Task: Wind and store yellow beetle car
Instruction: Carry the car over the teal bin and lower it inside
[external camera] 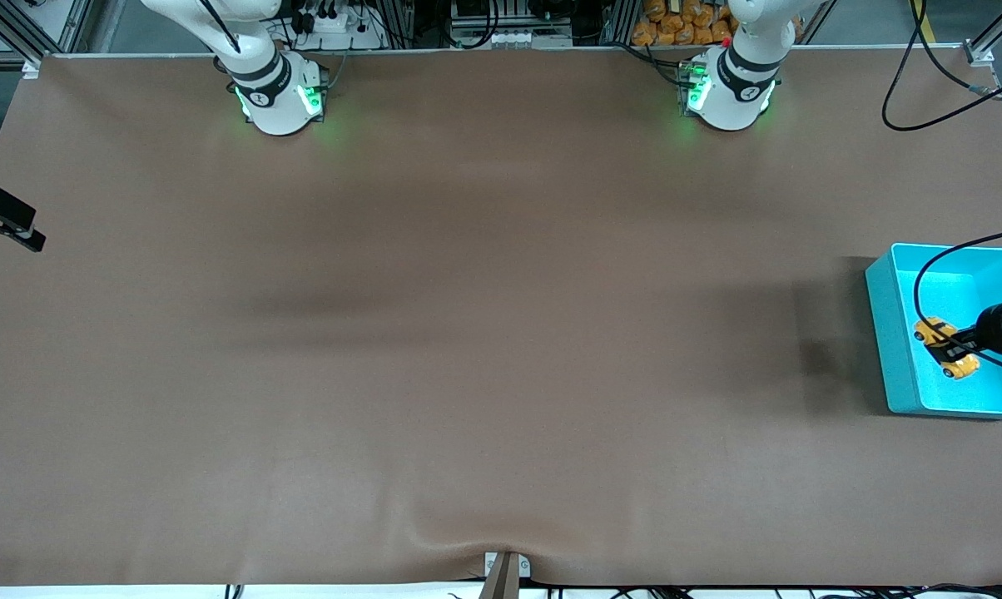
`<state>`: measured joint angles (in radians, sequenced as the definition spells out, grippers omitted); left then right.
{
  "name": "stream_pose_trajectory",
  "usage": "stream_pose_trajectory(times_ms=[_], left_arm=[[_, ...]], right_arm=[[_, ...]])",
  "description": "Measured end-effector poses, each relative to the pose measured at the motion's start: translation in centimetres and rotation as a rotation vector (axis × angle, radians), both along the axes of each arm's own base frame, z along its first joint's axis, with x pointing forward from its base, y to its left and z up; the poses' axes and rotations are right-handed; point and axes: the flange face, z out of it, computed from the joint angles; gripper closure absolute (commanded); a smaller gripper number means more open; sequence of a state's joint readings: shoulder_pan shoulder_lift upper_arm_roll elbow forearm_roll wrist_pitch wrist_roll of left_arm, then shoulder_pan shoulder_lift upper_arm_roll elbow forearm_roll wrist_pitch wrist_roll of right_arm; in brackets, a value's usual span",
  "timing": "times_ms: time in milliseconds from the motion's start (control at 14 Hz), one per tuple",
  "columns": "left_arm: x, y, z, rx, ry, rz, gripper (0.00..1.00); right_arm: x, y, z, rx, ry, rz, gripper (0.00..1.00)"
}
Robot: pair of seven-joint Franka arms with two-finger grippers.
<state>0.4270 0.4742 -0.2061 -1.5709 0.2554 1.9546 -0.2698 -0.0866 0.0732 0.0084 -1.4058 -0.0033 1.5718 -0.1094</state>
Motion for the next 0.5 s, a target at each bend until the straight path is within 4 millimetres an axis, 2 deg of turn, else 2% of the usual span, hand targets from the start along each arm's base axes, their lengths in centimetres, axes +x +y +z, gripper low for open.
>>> stream_pose_trajectory(times_ms=[214,499], left_arm=[[-0.8,2.6,0.0,-0.008,0.011,-0.043,1.0],[-1.5,4.1,-0.7,-0.017,0.018,-0.086,1.0]], right_arm=[[0.0,0.0,0.0,0.0,0.0,0.0,0.0],[0.0,0.0,0.0,0.0,0.0,0.0,0.0]])
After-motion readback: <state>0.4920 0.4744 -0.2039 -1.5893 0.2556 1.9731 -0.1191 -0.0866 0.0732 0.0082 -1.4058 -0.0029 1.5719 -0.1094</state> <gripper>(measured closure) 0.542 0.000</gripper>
